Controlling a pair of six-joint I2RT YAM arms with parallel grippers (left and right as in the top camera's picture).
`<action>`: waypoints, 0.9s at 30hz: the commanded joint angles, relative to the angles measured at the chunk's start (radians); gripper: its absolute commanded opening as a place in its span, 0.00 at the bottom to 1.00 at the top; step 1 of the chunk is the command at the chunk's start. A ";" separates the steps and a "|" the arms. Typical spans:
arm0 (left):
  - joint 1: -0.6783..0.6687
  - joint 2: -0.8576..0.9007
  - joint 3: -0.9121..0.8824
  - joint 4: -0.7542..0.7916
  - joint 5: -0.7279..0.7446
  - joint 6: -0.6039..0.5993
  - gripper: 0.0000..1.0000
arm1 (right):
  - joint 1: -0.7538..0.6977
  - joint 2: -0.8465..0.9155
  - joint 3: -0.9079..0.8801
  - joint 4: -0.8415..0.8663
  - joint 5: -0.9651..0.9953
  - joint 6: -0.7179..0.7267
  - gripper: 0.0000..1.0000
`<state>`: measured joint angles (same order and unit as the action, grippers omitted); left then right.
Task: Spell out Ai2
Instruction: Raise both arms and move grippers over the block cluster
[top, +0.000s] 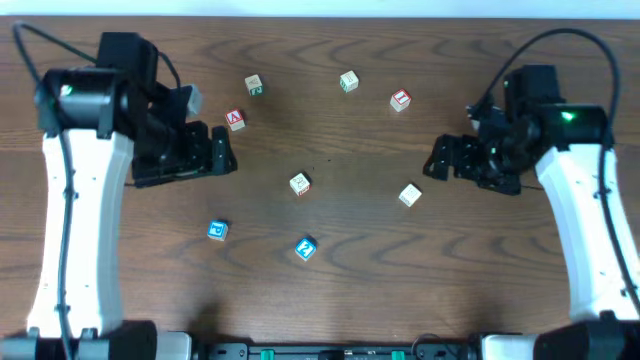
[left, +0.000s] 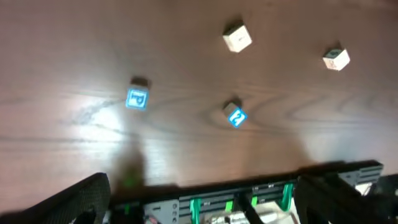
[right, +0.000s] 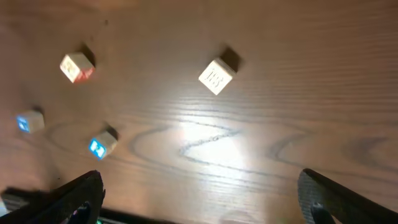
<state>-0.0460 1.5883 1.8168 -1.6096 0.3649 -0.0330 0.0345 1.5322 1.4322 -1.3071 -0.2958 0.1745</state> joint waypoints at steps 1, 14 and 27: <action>-0.026 0.026 -0.012 -0.034 0.032 0.078 0.95 | 0.055 -0.002 0.011 0.012 0.049 -0.041 0.99; -0.174 0.020 -0.349 0.194 -0.108 0.045 0.96 | 0.318 -0.002 0.000 0.100 0.343 0.091 0.99; -0.192 0.020 -0.461 0.253 -0.122 0.026 0.95 | 0.386 0.069 -0.205 0.303 0.268 0.200 0.99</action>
<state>-0.2283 1.6142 1.3563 -1.3479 0.2726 -0.0002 0.3889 1.5631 1.2533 -1.0203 0.0135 0.3336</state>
